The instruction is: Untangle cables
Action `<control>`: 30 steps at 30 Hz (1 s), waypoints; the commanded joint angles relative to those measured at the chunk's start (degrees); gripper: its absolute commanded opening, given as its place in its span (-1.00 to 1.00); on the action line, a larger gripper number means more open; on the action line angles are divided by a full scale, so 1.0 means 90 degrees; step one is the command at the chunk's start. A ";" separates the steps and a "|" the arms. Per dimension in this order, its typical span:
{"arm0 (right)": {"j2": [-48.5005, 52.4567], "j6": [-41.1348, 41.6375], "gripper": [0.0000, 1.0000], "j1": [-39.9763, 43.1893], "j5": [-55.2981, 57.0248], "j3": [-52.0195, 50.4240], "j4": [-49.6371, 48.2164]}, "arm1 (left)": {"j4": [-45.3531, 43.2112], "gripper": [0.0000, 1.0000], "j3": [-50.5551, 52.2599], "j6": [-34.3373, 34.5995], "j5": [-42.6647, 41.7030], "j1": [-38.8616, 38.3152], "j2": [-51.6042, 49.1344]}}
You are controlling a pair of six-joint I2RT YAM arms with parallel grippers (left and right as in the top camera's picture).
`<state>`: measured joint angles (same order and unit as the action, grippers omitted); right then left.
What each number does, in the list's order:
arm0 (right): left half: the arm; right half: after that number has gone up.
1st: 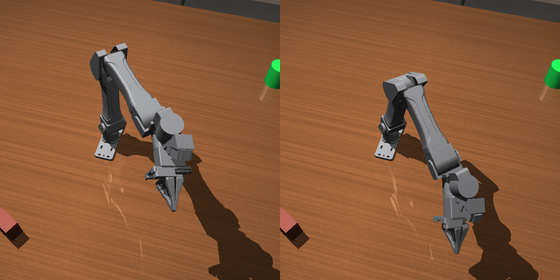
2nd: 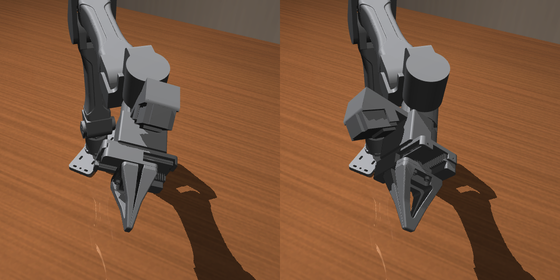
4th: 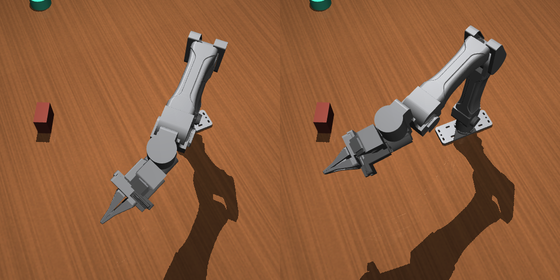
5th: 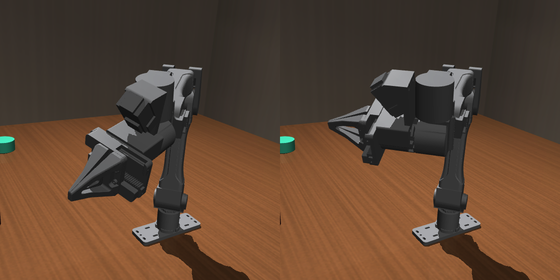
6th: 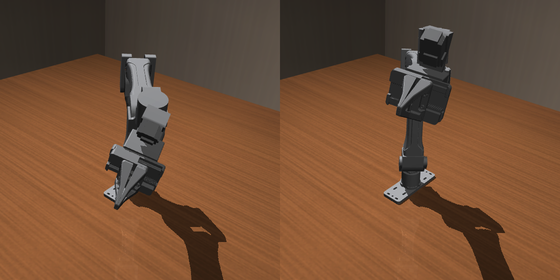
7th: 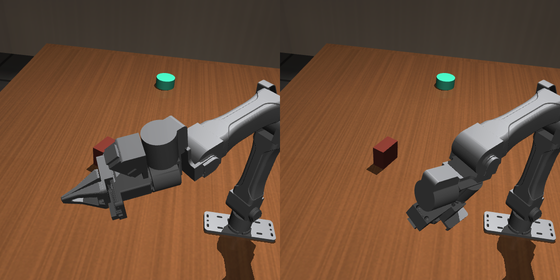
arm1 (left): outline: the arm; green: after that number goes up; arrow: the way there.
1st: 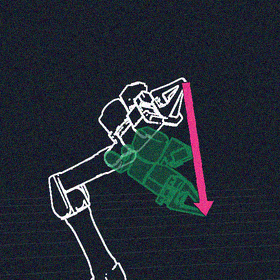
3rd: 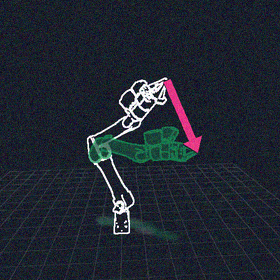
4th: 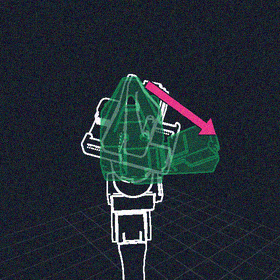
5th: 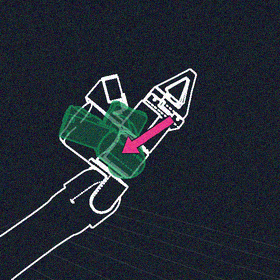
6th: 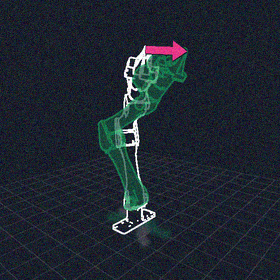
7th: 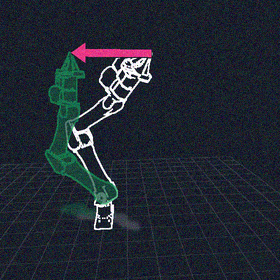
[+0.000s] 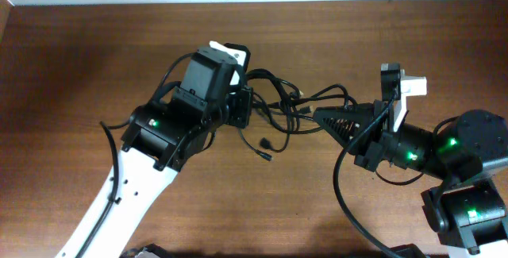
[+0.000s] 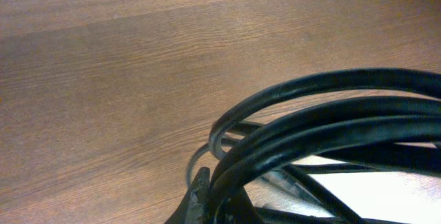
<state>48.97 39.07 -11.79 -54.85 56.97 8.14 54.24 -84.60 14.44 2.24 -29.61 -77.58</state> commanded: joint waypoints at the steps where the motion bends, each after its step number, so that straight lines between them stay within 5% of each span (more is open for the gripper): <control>1: -0.0260 -0.0131 -0.92 0.0032 -0.0034 0.0221 -0.0228 | 0.0226 -1.00 0.0109 -0.0083 0.0852 0.0420 -0.0158; 18: -0.0172 -0.1168 -0.92 0.0032 -0.0386 0.0219 0.1676 | 0.0228 -1.00 0.0107 0.0274 0.0408 0.1741 -0.0158; 22: -0.0058 -0.2142 -0.83 0.0032 -0.0291 0.0219 0.2667 | 0.0231 -1.00 0.0107 0.0274 0.0335 0.1851 -0.0158; 30: 0.0425 -0.2662 -0.83 0.0032 0.0189 0.0219 0.3636 | 0.0231 -1.00 0.0109 0.0274 0.0323 0.1851 -0.0158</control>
<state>51.81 19.18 -11.77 -54.11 57.23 39.90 56.49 -84.09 16.73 0.89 -14.11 -78.67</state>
